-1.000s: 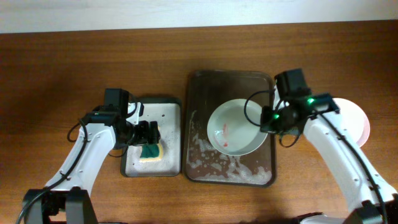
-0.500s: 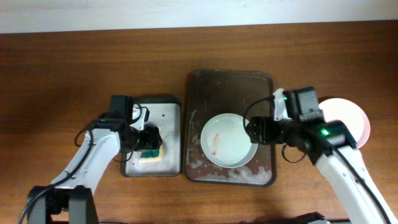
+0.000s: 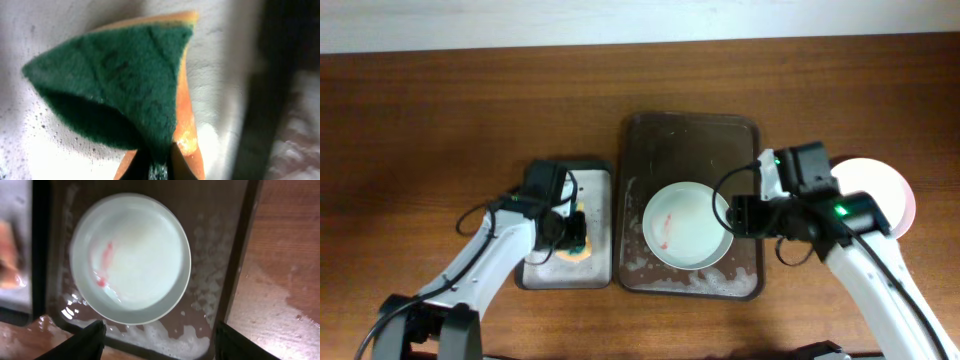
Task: Clean dirty plates on tray and stack at the side
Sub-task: 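Grasp the sponge with the left gripper and scrub the last plate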
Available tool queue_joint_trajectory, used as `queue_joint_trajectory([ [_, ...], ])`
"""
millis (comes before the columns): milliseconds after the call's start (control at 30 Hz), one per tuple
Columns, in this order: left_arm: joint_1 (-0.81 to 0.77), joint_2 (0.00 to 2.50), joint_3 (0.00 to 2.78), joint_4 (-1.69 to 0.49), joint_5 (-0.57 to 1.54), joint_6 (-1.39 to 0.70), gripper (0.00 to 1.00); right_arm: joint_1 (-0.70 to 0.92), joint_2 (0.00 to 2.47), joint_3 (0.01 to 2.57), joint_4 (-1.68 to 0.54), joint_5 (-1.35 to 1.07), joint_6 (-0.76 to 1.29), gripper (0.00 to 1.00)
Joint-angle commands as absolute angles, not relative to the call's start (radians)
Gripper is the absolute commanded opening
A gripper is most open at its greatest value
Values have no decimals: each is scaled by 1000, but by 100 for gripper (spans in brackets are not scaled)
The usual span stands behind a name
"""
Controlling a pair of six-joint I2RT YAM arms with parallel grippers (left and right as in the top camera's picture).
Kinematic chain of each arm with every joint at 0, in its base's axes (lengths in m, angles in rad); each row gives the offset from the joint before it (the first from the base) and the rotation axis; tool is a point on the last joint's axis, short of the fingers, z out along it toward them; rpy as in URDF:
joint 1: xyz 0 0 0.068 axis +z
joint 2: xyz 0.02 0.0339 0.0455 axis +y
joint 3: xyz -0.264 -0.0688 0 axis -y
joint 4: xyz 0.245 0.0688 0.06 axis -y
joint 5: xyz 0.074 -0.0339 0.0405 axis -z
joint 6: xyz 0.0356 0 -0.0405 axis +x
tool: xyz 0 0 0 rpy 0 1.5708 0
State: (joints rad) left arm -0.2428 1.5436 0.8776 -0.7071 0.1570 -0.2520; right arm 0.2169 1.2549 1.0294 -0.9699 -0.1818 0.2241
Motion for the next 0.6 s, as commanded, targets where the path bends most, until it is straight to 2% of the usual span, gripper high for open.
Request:
queue_joint_trajectory([
  [0,-246,1525,1088,-800,266,-184,0,213,1438,1024,-936,-176,219,65],
  [67,-274,1525,1151,-799,358,-155,0,184,1596,1024,-876,-177,249,59],
  [200,-444,1547,1151,-665,356,-155,0,131,1798,1024,-790,-229,266,33],
  [233,-509,1596,1151,-595,318,-156,0,132,1838,1024,-779,-233,267,11],
  [267,-538,1639,1151,-559,319,-180,0,131,1858,1024,-772,-232,267,4],
  [467,-690,1956,1151,-315,484,-240,0,131,1864,1024,-768,-228,269,4],
  [533,-706,2032,1151,-270,490,-266,0,131,1864,1024,-770,-228,269,4],
  [567,-701,2049,1151,-319,403,-310,0,131,1864,1024,-771,-228,269,4],
])
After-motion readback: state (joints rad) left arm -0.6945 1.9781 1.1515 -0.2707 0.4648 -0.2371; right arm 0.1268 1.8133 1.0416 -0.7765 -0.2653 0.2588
